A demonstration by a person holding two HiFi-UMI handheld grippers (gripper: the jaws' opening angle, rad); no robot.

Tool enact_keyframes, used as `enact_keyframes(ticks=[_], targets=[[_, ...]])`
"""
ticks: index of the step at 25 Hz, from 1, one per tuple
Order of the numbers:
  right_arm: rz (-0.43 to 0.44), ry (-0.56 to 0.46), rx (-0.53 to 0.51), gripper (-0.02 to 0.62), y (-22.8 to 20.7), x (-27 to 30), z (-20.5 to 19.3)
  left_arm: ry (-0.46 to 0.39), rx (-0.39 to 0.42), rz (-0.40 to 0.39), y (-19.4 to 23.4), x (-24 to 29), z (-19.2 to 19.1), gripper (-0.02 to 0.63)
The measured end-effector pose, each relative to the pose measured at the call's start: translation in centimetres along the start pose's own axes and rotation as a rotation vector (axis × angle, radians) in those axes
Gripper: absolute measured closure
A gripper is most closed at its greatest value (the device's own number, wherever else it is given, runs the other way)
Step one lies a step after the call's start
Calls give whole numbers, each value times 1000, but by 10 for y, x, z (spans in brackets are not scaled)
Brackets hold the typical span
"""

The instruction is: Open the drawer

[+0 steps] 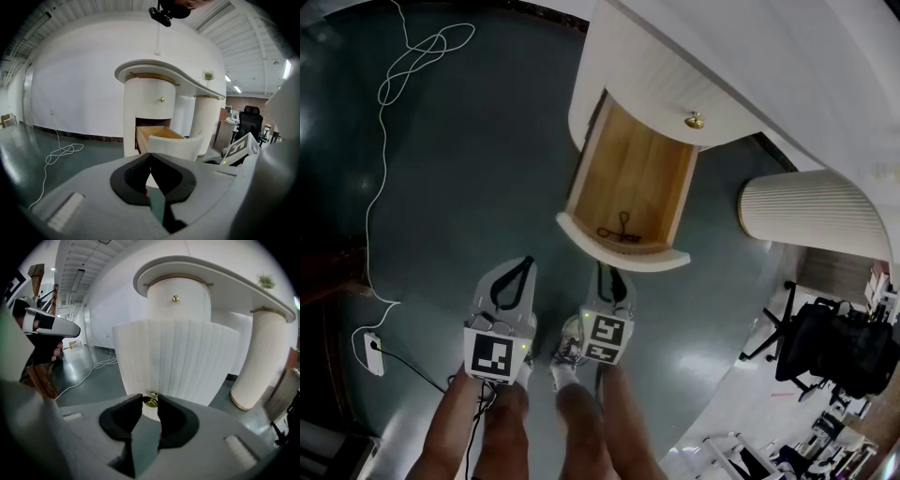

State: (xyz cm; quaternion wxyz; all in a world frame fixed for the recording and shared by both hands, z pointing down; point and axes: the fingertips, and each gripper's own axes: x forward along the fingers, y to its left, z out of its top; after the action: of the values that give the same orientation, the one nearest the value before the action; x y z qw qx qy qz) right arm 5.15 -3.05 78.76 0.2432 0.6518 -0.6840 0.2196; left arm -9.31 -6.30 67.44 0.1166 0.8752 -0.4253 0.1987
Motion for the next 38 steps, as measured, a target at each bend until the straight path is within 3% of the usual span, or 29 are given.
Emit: enact_keyframes(ticks=[2, 4, 5, 12, 19, 27, 38], targets=[[2, -2, 25, 478, -1, 0, -2, 4, -1, -1, -1, -1, -1, 597], [18, 1, 57, 368, -1, 0, -5, 6, -1, -2, -1, -1, 0, 597], [23, 3, 66, 360, -1, -2, -7, 8, 3, -2, 0, -2, 0, 597], [23, 13, 58, 354, -1, -24, -3, 1, 19, -3, -4, -11, 12, 597], [31, -2, 65, 354, -5, -60, 34, 1, 33, -7, -8, -27, 60, 597], [-13, -70, 74, 354, -34, -119, 122, -29, 52, -12, -10, -55, 145, 597], [-33, -220, 73, 365, -64, -209, 299, -158, 83, -17, -15, -98, 305, 597]])
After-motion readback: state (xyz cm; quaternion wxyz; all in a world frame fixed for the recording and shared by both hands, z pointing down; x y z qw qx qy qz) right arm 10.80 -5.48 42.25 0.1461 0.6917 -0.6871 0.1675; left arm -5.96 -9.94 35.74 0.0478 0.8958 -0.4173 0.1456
